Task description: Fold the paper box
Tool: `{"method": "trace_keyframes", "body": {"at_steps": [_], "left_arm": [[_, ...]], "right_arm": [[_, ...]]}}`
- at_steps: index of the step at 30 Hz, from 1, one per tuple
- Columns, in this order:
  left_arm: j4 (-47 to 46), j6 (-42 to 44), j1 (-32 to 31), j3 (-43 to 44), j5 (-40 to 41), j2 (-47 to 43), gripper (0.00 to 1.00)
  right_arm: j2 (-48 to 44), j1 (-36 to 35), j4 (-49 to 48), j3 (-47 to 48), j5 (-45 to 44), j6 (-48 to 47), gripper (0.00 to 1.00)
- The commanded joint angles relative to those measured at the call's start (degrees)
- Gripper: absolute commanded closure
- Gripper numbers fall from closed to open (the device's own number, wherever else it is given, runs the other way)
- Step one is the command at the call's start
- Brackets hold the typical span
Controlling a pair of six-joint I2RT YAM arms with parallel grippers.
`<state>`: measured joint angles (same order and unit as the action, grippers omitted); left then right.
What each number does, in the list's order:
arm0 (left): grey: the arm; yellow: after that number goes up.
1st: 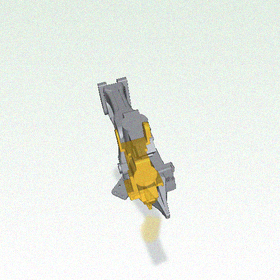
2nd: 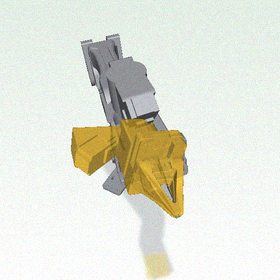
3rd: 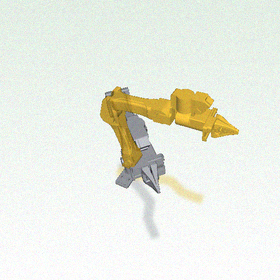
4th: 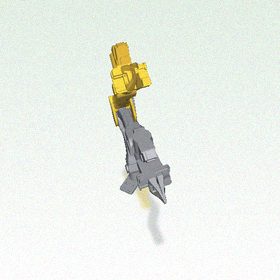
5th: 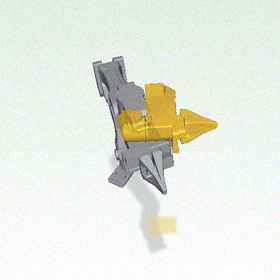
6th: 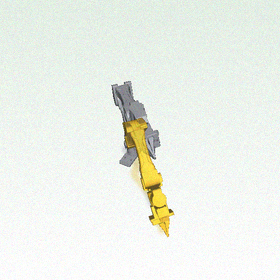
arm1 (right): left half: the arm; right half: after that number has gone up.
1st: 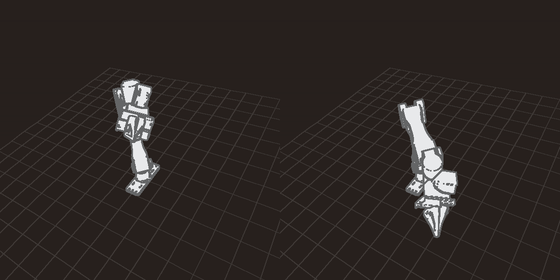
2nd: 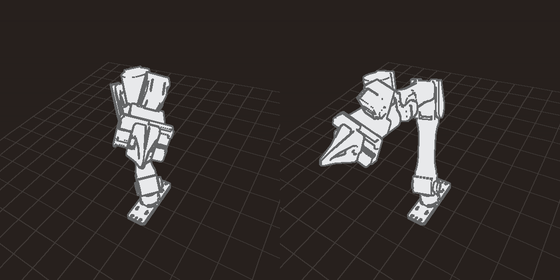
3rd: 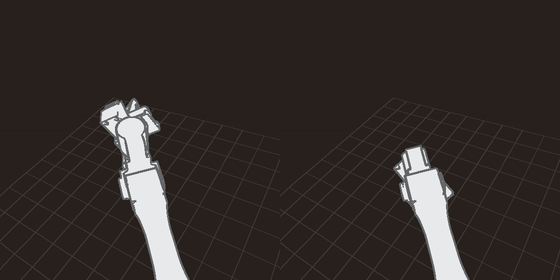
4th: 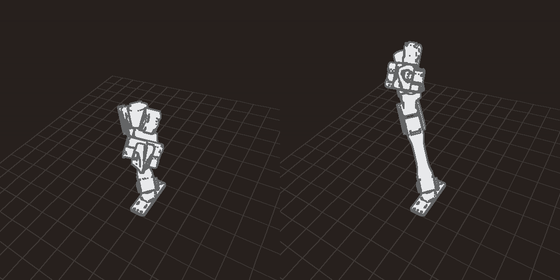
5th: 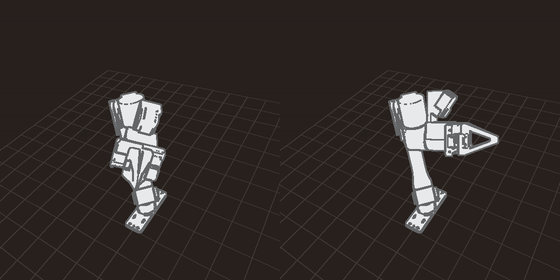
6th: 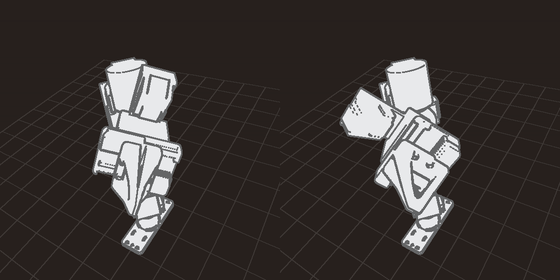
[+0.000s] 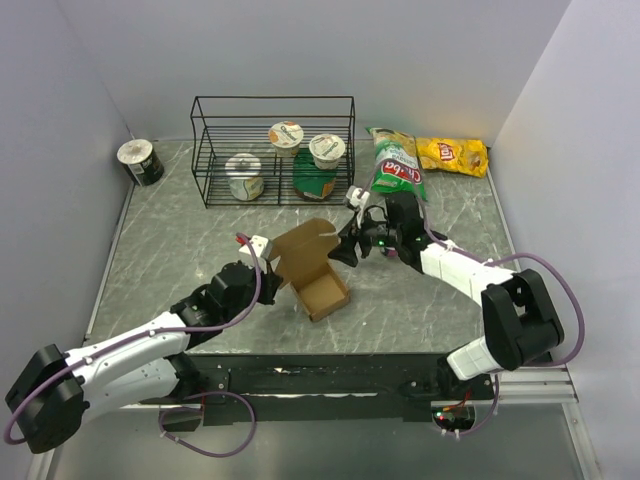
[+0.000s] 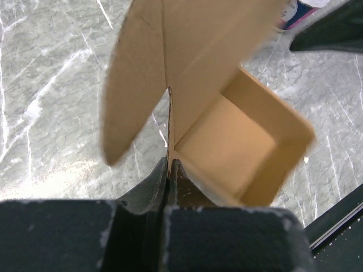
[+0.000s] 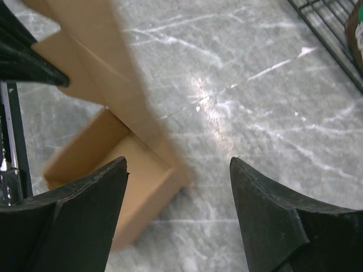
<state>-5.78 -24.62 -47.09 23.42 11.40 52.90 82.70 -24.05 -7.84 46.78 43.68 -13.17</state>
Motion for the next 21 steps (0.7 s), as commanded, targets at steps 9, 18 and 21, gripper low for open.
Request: {"method": "trace_keyframes", "body": {"at_steps": [9, 18, 21], "left_arm": [[0.2, 0.2, -0.2, 3.3, 0.9, 3.5, 0.98], [1.3, -5.3, -0.3, 8.5, 4.0, 9.5, 0.99], [0.5, -4.0, -0.4, 9.2, 3.3, 11.3, 0.99]], "right_arm": [[-1.2, -2.8, -0.7, -0.8, -0.3, 2.3, 0.71], [-5.4, -8.8, -4.5, -5.5, -14.0, 6.7, 0.87], [-7.5, -10.0, -6.6, -8.1, -17.3, 7.3, 0.81]]}}
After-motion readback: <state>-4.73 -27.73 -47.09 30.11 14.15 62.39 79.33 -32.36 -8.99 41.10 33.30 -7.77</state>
